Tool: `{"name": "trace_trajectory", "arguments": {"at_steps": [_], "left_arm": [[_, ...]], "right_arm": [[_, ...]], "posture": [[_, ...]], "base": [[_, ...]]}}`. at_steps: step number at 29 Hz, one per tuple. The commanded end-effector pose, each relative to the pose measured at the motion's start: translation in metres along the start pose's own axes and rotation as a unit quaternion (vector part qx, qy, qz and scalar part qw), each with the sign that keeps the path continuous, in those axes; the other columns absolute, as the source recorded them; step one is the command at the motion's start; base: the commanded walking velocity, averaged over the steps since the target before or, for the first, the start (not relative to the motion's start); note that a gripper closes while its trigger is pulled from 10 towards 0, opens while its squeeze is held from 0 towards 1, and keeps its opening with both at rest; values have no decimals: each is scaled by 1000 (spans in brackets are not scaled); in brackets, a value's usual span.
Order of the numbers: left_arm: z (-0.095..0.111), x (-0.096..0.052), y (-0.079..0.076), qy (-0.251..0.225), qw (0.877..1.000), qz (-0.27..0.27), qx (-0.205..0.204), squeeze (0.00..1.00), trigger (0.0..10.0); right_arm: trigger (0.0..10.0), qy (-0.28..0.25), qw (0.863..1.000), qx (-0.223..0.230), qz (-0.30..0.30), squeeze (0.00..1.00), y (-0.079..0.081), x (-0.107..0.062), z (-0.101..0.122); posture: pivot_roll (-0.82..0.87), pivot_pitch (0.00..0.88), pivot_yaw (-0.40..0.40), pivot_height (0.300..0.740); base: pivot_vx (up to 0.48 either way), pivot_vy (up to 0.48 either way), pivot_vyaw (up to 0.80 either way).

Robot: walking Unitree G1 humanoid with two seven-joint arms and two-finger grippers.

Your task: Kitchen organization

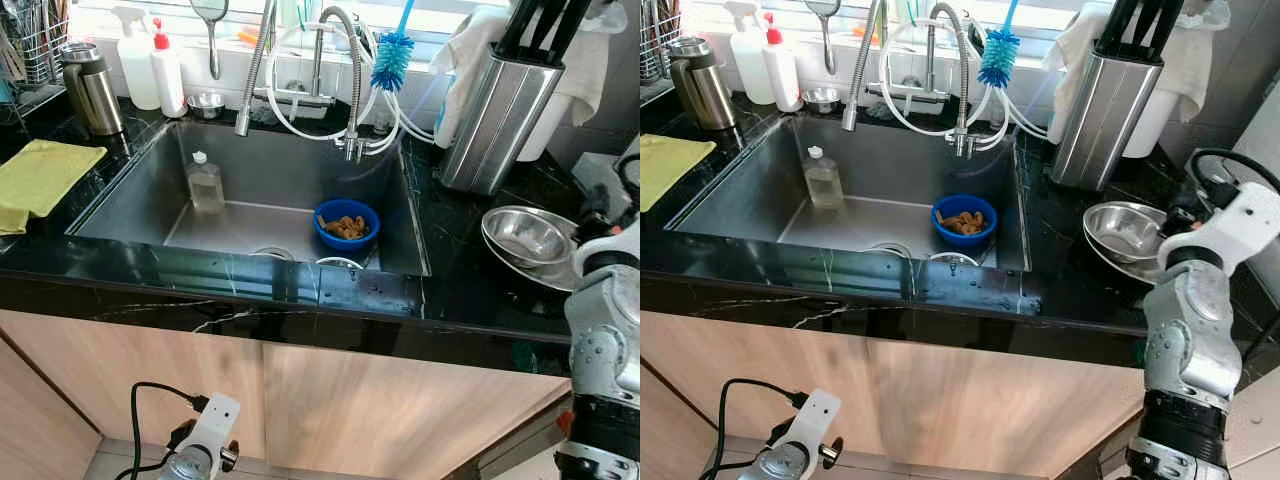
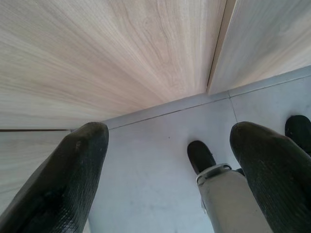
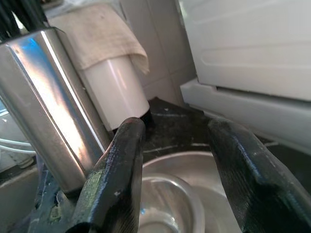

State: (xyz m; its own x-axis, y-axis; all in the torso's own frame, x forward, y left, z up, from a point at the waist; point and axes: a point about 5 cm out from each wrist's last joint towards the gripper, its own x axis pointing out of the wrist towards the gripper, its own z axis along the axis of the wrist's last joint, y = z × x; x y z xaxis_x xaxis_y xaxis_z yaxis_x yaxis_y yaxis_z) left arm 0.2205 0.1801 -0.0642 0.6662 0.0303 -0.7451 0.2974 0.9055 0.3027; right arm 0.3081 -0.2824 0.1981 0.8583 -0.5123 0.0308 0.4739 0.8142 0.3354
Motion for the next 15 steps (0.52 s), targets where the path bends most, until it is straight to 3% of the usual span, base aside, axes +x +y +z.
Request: {"name": "trace_trajectory", "arguments": {"at_steps": [1,6,7,15], "left_arm": [[-4,-1,-3,9,1000,-11,9,0,10000],[-5,-1,-4,10,1000,-12,9,0,10000],[-5,-1,-5,11,1000,-14,9,0,10000],[-7,-1,-5,13,1000,-16,9,0,10000]], "right_arm": [[10000,7,1000,15,-7,0,0,3,1],[10000,19,999,27,-14,0,-1,4,-1],[10000,46,996,63,-36,0,-8,7,-7],[10000,63,989,113,-67,0,-15,12,-10]], "posture": [[123,21,-105,740],[124,18,-105,740],[125,17,-107,740],[128,28,-111,740]], "base": [[0,0,0],[0,0,0],[0,0,0],[0,0,0]]}}
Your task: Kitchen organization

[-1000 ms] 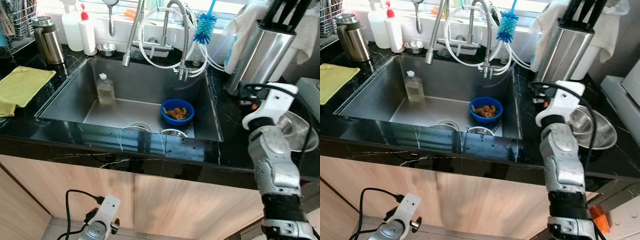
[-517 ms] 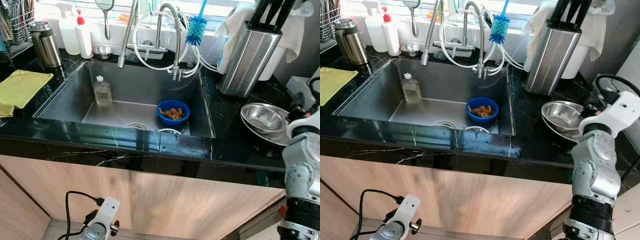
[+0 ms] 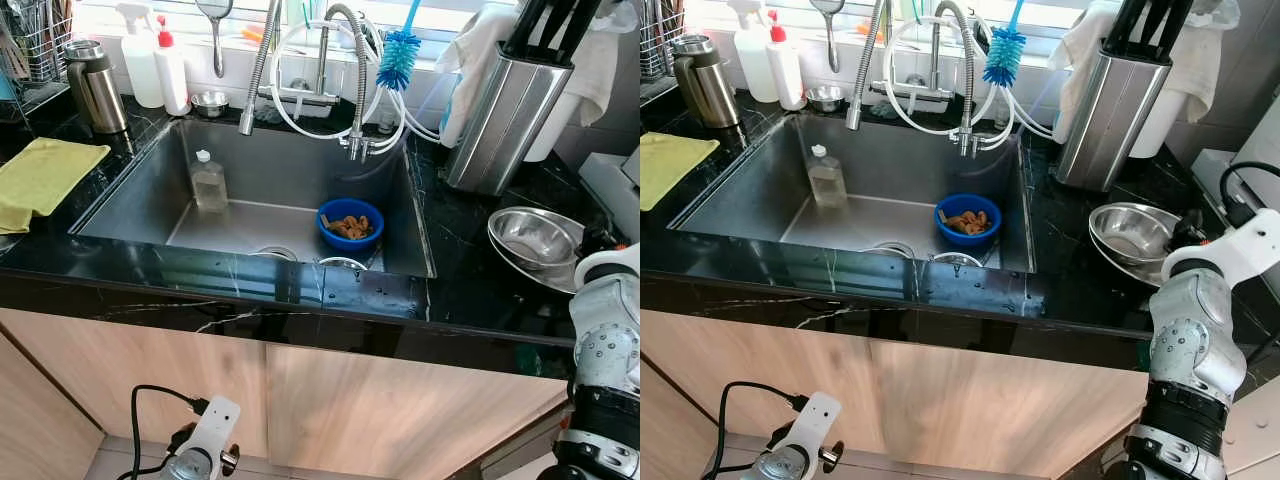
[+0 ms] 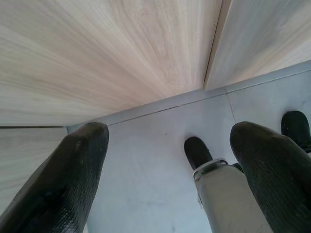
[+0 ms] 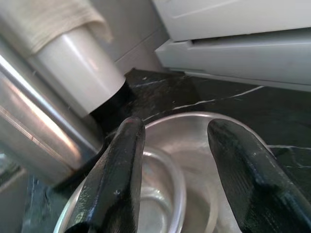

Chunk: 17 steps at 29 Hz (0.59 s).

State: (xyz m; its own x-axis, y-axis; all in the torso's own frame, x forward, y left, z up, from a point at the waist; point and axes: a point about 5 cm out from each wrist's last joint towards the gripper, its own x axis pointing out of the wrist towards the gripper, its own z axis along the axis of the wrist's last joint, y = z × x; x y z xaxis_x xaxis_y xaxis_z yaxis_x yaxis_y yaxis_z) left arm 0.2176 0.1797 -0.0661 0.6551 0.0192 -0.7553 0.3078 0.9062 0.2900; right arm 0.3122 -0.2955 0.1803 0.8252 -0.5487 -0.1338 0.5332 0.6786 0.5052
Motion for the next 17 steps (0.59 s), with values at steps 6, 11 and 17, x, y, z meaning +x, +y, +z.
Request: {"name": "trace_trajectory", "arguments": {"at_steps": [6,11,17], "left_arm": [[-4,-1,-4,10,1000,-9,8,0,10000],[-5,-1,-4,11,1000,-9,8,0,10000],[-4,-1,-4,11,1000,-9,7,0,10000]], "right_arm": [[10000,26,998,47,-24,0,-3,7,-2],[10000,46,997,53,-22,0,-2,10,-7],[10000,55,997,54,-19,0,-1,12,-7]], "posture": [[131,29,-111,740],[131,30,-112,740],[130,35,-113,740]], "base": [[0,0,0],[0,0,0],[0,0,0]]}}
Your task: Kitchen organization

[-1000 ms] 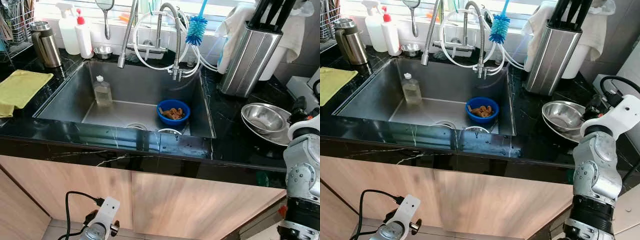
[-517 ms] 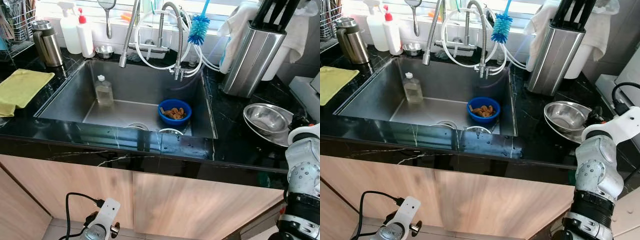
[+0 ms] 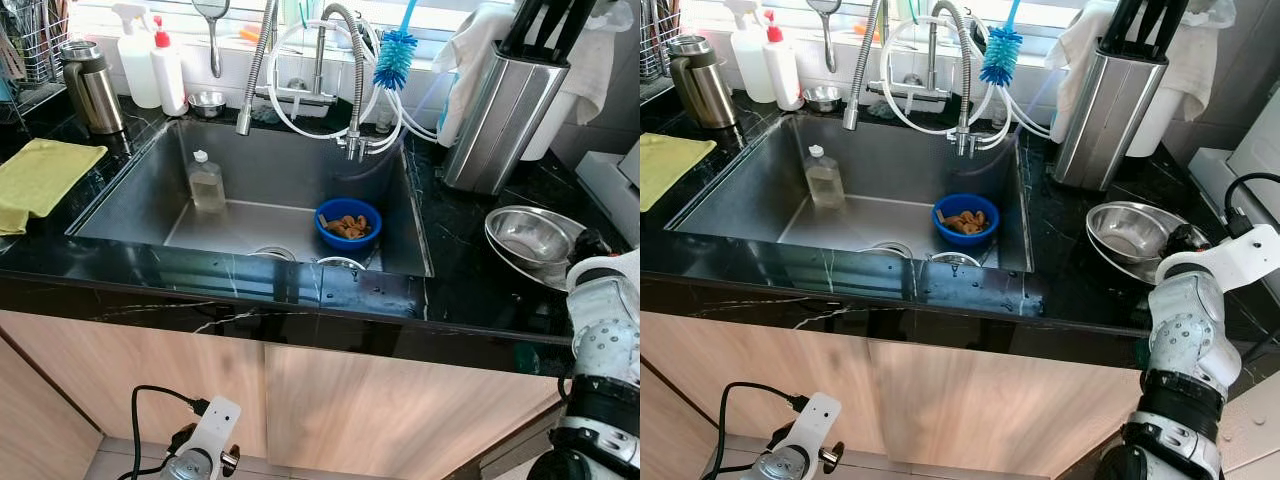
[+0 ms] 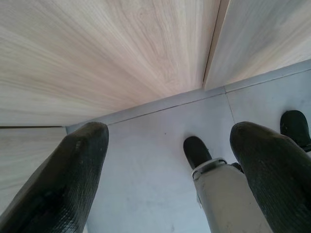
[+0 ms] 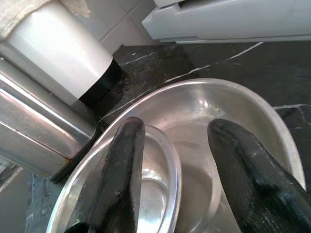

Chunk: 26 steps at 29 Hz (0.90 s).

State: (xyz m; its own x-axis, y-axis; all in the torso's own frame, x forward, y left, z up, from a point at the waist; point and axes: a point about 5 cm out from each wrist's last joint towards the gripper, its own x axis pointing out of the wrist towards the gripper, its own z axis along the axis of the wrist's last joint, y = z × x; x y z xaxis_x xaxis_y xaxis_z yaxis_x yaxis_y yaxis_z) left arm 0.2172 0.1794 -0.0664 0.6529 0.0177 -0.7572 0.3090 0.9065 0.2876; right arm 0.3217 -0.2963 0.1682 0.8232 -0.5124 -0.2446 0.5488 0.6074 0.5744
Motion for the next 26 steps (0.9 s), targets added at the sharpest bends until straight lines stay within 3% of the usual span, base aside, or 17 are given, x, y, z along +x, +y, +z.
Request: {"name": "trace_trajectory", "arguments": {"at_steps": [1,9,10,14,15,26], "left_arm": [[-4,0,-3,10,1000,-8,7,0,10000],[-4,-1,-3,11,1000,-8,7,0,10000],[-4,-1,-3,12,1000,-7,7,0,10000],[-4,-1,-3,11,1000,-8,7,0,10000],[-4,-1,-3,11,1000,-8,7,0,10000],[-4,0,-3,12,1000,-7,6,0,10000]], "right_arm": [[10000,1,1000,7,1,0,1,2,5],[10000,9,1000,5,3,0,4,4,5],[10000,9,1000,5,5,1000,5,4,5],[10000,19,1000,0,10,1000,5,5,5],[10000,31,999,-6,27,0,9,6,3],[10000,49,997,-37,50,0,16,10,8]], "posture": [[129,36,-113,740],[128,42,-113,740],[127,42,-113,740],[126,42,-112,740],[124,42,-113,740],[119,42,-115,740]], "base": [[0,0,0],[0,0,0],[0,0,0],[0,0,0],[0,0,0],[0,0,0]]}}
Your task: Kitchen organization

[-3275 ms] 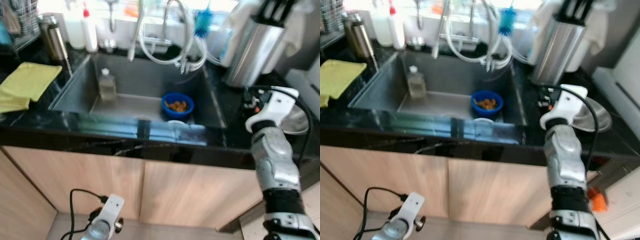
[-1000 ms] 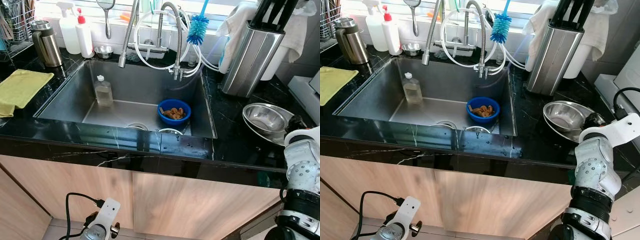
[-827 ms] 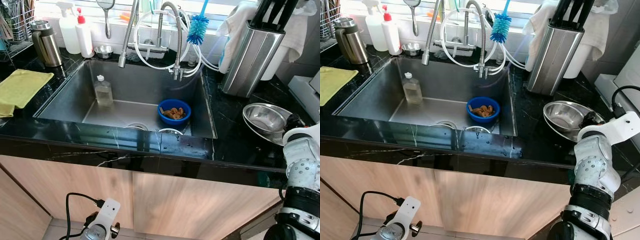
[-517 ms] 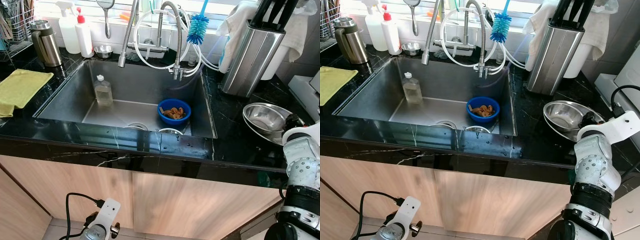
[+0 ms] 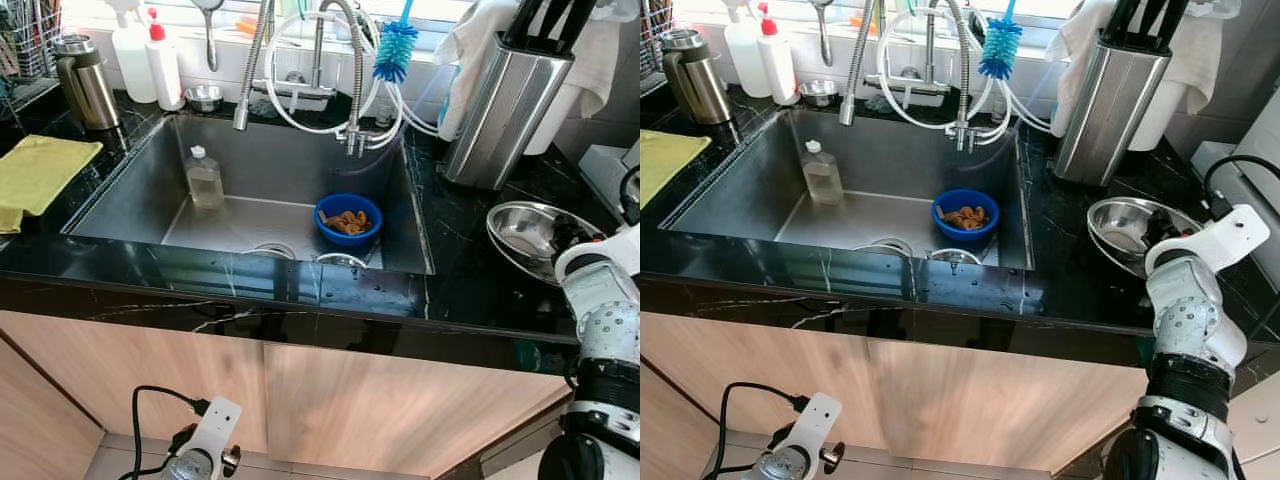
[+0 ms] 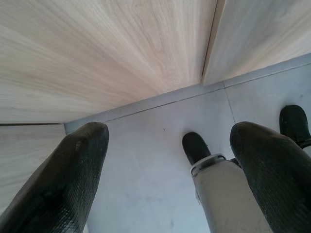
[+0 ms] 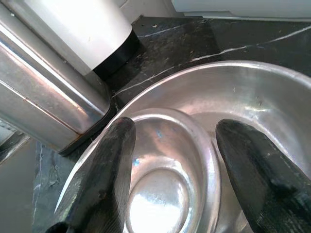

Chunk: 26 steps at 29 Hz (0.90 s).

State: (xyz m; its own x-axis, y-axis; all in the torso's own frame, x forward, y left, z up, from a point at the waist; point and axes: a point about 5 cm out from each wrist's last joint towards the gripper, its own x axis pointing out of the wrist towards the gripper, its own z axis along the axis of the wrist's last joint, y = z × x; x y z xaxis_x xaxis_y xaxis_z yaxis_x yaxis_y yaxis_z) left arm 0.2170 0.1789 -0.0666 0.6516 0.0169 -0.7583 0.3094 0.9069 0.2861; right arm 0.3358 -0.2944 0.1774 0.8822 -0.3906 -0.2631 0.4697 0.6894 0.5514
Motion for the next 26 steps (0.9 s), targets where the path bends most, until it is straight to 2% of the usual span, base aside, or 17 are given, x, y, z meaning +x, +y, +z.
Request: {"name": "trace_trajectory", "arguments": {"at_steps": [1,11,26], "left_arm": [[-4,0,-2,11,1000,-7,6,0,10000],[-4,0,-2,12,1000,-7,7,0,10000],[-5,-1,-3,12,1000,-8,8,0,10000]], "right_arm": [[10000,0,1000,-5,-1,0,1,1,5],[10000,-9,1000,3,-8,0,-1,0,11],[10000,27,999,-6,-17,0,-7,5,-4]], "posture": [[119,42,-115,740],[115,35,-114,740],[119,20,-118,740]], "base": [[0,0,0],[0,0,0],[0,0,0]]}}
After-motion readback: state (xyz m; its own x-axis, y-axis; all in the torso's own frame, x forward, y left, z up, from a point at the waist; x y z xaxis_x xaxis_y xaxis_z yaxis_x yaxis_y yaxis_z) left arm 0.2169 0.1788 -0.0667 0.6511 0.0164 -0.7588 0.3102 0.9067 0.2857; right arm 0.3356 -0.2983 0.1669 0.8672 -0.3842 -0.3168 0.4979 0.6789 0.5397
